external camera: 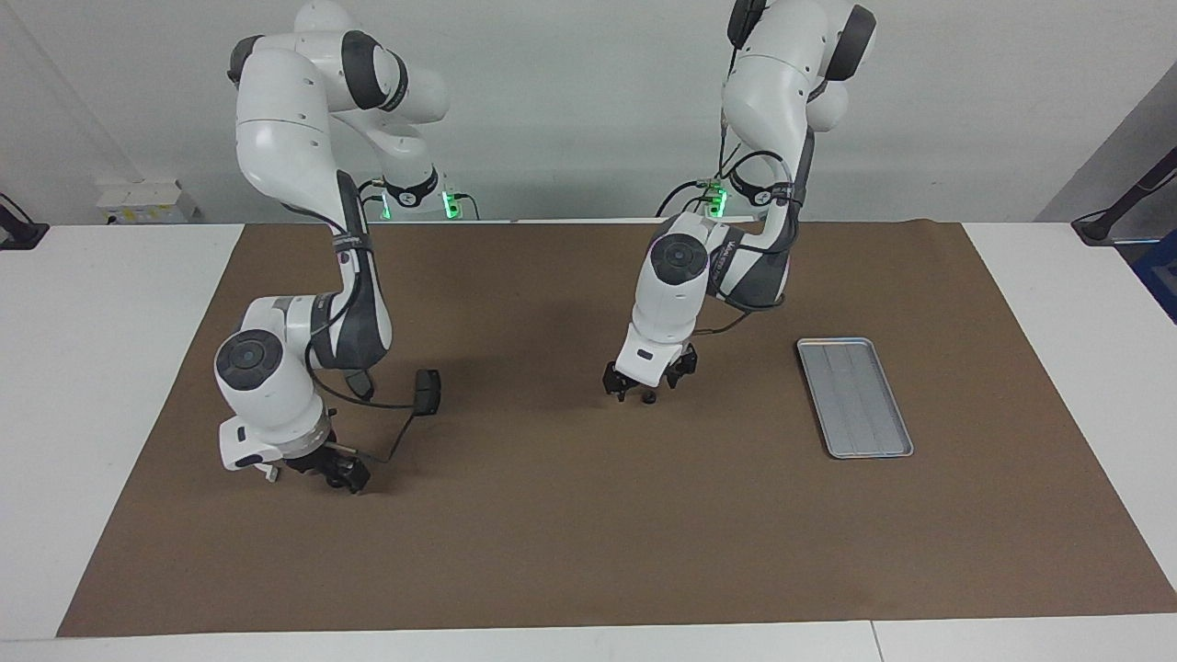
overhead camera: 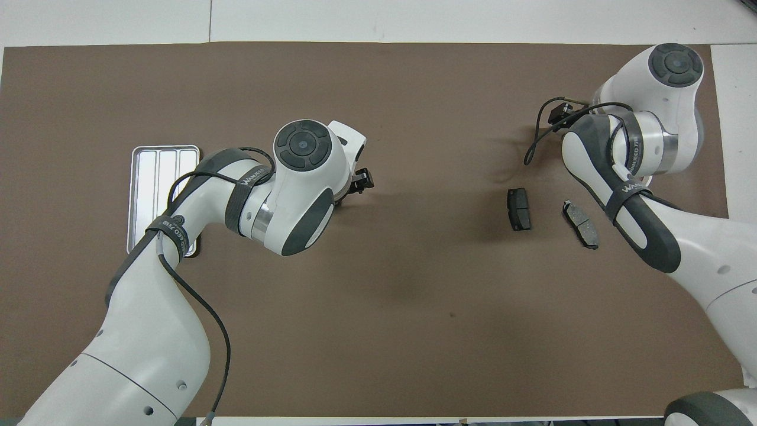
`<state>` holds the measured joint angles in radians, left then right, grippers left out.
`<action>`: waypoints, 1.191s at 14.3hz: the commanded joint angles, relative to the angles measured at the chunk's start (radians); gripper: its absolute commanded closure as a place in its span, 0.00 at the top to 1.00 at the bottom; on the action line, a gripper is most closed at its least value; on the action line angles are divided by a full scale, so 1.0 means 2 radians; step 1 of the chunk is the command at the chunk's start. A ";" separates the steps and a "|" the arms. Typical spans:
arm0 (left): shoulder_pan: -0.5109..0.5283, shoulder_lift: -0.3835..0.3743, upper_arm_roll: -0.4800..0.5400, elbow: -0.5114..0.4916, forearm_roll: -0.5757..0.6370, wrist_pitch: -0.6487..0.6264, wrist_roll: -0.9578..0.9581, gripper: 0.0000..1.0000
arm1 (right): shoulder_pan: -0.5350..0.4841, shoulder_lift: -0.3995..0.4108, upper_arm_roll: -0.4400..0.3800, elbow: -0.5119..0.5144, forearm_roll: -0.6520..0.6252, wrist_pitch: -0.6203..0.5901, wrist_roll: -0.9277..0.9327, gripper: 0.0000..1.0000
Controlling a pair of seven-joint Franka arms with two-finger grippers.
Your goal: Pick bearing gear from pile to tray
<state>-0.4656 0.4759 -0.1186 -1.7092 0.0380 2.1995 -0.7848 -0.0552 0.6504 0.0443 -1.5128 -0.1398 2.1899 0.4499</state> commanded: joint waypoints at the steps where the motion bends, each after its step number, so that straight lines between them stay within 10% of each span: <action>1: 0.003 -0.019 0.006 -0.040 0.012 0.028 -0.004 1.00 | -0.005 -0.002 0.006 -0.020 -0.001 0.021 0.022 0.98; 4: -0.002 -0.022 0.005 -0.050 0.012 0.032 -0.006 1.00 | -0.005 -0.004 0.006 -0.027 -0.001 0.023 0.027 0.84; 11: -0.008 -0.029 0.005 -0.079 0.012 0.066 -0.010 0.95 | -0.005 -0.005 0.008 -0.021 0.000 0.007 0.026 0.00; 12: -0.008 -0.030 0.005 -0.086 0.012 0.078 -0.010 0.91 | -0.005 -0.005 0.008 -0.021 0.000 0.006 0.026 0.00; 15: -0.008 -0.030 0.006 -0.089 0.012 0.085 -0.013 0.60 | -0.004 -0.006 0.009 -0.014 -0.001 -0.007 0.025 0.00; 17: -0.008 -0.030 0.006 -0.086 0.012 0.086 -0.016 0.03 | -0.002 -0.006 0.009 -0.004 -0.001 -0.019 0.022 0.00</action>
<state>-0.4675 0.4470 -0.1176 -1.8386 0.0470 2.3390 -0.7885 -0.0546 0.6389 0.0499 -1.5320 -0.1383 2.1892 0.4843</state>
